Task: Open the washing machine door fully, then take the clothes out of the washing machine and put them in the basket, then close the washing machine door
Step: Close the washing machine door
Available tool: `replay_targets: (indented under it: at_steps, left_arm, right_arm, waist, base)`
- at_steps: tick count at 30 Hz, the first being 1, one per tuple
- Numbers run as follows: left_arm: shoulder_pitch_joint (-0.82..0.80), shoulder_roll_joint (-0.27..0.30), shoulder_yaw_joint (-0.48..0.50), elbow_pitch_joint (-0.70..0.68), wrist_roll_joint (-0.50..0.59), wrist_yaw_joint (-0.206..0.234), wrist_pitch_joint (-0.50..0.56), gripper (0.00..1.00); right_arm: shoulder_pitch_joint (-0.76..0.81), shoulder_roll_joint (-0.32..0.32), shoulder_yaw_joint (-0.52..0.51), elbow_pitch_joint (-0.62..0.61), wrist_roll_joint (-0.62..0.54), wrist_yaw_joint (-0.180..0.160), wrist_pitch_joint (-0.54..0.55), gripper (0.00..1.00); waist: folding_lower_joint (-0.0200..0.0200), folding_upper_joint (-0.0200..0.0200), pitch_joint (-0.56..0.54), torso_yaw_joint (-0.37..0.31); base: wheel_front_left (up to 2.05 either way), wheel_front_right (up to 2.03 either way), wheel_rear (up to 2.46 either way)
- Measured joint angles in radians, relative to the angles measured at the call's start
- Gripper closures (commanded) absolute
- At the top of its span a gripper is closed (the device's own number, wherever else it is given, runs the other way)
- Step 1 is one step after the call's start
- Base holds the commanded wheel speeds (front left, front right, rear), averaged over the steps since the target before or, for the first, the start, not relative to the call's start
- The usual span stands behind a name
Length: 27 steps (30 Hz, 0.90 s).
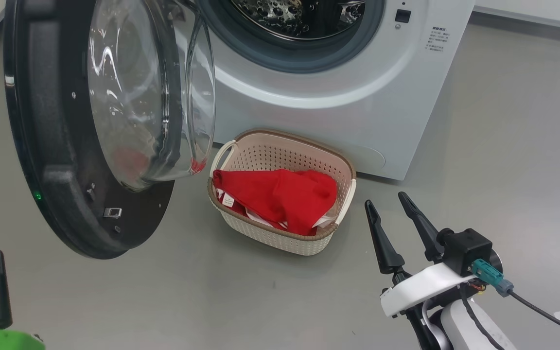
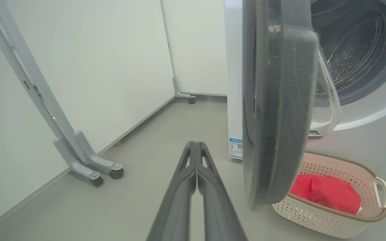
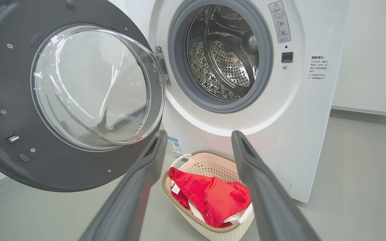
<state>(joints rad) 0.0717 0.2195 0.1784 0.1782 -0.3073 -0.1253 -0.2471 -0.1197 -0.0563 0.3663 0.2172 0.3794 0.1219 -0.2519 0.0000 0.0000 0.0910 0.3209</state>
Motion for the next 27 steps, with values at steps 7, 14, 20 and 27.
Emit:
replay_targets:
  at_steps: [7, 14, 20, 27]
  left_arm:
    - [-0.081, -0.050, 0.034, 0.020, -0.273, 0.000, 0.145, 1.00]
    - [-0.226, -0.132, 0.179, 0.026, -0.721, 0.000, 0.364, 1.00]
    - [-0.339, -0.188, 0.278, 0.035, -1.020, 0.047, 0.562, 1.00]
    - [-0.408, -0.176, 0.375, 0.044, -1.222, 0.212, 0.711, 1.00]
  right_arm:
    - [-0.001, 0.000, -0.001, 0.000, -0.001, 0.000, 0.000, 0.00]
    - [-0.007, 0.000, 0.004, 0.000, -0.003, 0.000, 0.000, 0.00]
    - [-0.012, 0.000, 0.003, 0.001, -0.003, 0.000, 0.000, 0.00]
    - [-0.015, 0.000, 0.004, 0.001, -0.003, 0.000, 0.000, 0.00]
  waist:
    - [0.0000, 0.0000, 0.014, -0.001]
    - [0.0000, 0.0000, 0.030, -0.007]
    - [0.0000, 0.0000, 0.037, -0.010]
    - [0.0000, 0.0000, 0.042, -0.013]
  base:
    - [0.00, 0.00, 0.00]
    - [0.00, 0.00, 0.00]
    - [0.00, 0.00, 0.00]
    - [0.00, 0.00, 0.00]
